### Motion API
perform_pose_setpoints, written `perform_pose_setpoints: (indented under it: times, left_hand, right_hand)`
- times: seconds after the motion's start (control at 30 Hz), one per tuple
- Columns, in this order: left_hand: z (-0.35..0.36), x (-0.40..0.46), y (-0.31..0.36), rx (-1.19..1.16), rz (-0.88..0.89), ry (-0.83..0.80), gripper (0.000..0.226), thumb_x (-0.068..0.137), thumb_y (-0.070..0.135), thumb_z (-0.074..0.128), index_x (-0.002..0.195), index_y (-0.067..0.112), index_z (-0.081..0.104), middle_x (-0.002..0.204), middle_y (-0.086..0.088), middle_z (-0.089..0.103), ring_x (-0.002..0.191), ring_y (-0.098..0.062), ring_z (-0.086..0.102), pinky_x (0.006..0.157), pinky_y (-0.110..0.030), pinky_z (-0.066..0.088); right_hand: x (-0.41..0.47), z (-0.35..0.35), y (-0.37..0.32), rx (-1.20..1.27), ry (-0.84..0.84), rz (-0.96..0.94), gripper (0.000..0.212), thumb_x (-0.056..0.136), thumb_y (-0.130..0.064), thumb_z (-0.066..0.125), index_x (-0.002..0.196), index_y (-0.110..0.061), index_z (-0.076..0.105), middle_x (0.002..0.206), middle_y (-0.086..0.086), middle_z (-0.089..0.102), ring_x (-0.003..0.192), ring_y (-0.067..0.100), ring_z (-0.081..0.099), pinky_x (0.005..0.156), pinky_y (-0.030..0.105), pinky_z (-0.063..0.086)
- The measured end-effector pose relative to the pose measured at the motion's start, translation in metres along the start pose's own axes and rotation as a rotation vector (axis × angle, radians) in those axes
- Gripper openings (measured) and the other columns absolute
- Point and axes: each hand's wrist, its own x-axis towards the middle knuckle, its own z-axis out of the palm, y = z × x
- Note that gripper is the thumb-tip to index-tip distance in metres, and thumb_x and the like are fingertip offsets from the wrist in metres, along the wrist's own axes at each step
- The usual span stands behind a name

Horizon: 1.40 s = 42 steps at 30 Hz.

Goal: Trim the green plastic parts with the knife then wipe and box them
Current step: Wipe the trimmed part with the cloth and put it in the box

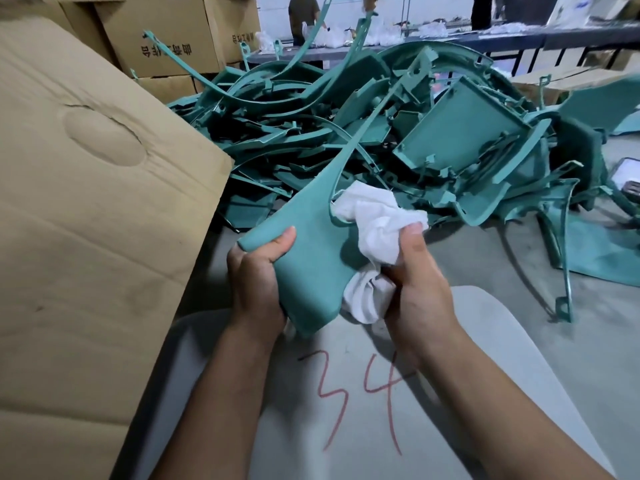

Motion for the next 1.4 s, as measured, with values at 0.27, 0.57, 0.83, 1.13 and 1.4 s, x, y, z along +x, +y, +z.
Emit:
perform_pose_setpoints:
  times: [0.27,0.57,0.83,1.13,1.4]
  left_hand:
    - [0.011,-0.004,-0.007,-0.041,0.116,0.042,0.015,0.070,0.006,0.079,0.082,0.015,0.079,0.084,-0.008,0.079,0.072,-0.024,0.076,0.062,-0.031,0.059]
    - [0.015,0.001,-0.012,-0.208,0.042,0.145,0.032,0.074,0.013,0.079,0.105,0.007,0.077,0.107,-0.015,0.077,0.096,-0.035,0.076,0.078,-0.047,0.062]
    - [0.005,0.005,-0.012,-0.227,0.004,0.165,0.076,0.054,0.030,0.086,0.121,0.000,0.070,0.122,-0.022,0.071,0.112,-0.043,0.069,0.102,-0.061,0.051]
    - [0.022,-0.003,-0.014,0.072,0.093,0.177,0.052,0.067,0.036,0.084,0.114,0.023,0.064,0.111,-0.005,0.074,0.093,-0.018,0.075,0.080,-0.043,0.061]
    - [0.026,-0.021,-0.009,0.030,0.004,-0.299,0.095,0.071,0.046,0.076,0.154,0.036,0.031,0.146,-0.012,0.056,0.128,-0.028,0.061,0.107,-0.049,0.050]
  right_hand:
    - [-0.001,-0.005,-0.001,-0.048,0.032,0.088,0.025,0.093,0.004,0.067,0.116,-0.002,0.070,0.105,0.016,0.076,0.092,0.029,0.074,0.082,0.042,0.061]
    - [-0.010,0.005,0.010,-0.109,0.137,0.101,0.017,0.103,-0.007,0.060,0.114,0.000,0.070,0.108,0.022,0.077,0.097,0.034,0.075,0.085,0.044,0.062]
    - [-0.015,0.004,0.009,-0.260,-0.066,0.133,0.017,0.101,0.004,0.057,0.094,0.017,0.067,0.073,0.007,0.070,0.067,0.010,0.069,0.061,0.018,0.055]
    - [-0.002,-0.007,-0.006,-0.800,0.123,-0.238,0.021,0.090,-0.007,0.076,0.071,-0.014,0.070,0.065,-0.009,0.068,0.060,0.002,0.056,0.059,0.023,0.046]
    - [-0.013,-0.002,-0.011,-1.222,0.012,-0.875,0.009,0.081,-0.003,0.067,0.075,-0.010,0.068,0.068,-0.017,0.043,0.059,0.005,0.037,0.054,0.016,0.025]
